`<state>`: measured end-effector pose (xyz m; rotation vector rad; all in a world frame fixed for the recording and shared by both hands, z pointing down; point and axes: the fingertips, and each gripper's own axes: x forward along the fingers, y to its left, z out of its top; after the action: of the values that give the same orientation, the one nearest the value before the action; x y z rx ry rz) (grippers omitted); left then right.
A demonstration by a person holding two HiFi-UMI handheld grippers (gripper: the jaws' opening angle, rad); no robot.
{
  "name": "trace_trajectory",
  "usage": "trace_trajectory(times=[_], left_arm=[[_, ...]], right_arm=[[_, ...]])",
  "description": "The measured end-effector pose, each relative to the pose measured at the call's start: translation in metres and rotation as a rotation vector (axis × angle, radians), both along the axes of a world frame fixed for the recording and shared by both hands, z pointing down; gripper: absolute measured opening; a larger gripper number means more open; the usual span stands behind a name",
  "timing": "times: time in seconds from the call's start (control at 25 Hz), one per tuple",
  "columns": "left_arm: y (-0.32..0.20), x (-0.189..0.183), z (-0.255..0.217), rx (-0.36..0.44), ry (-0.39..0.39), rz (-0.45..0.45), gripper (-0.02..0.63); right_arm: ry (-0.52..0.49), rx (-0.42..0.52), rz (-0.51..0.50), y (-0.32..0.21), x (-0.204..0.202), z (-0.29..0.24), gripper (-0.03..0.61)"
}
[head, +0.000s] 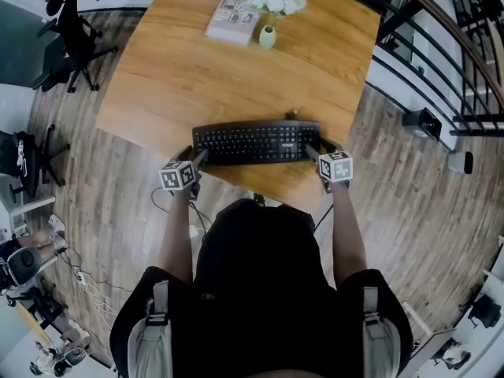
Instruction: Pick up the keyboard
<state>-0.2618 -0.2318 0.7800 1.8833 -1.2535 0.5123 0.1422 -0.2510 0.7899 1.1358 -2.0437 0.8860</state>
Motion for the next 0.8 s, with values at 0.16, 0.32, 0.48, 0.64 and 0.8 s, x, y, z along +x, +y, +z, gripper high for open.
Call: trace_trajectory(times=[0.16, 0.32, 0.48, 0.64, 0.8], left_arm=[[-0.005, 0.0, 0.002, 0.005, 0.012, -0.005, 0.278], [-0.006, 0.006, 0.005, -0.001, 0.02, 0.005, 0.278], [-0.008, 0.008, 0.006, -0.006, 0.019, -0.002, 0.278], [-0.011, 0.013, 0.003, 0.001, 0.007, 0.022, 0.278], [-0.016, 0.019, -0.003, 0.019, -0.01, 0.044, 0.277]], right_arm=[[-0.012, -0.01, 0.014, 0.0, -0.002, 0.003, 0.249], [-0.016, -0.021, 0.019, 0.001, -0.003, 0.004, 0.256], [-0.075, -0.053, 0.037, 0.002, -0.005, 0.006, 0.253], [-0.086, -0.06, 0.054, 0.005, -0.003, 0.006, 0.267], [-0.089, -0.068, 0.107, 0.007, 0.002, 0.009, 0.267]])
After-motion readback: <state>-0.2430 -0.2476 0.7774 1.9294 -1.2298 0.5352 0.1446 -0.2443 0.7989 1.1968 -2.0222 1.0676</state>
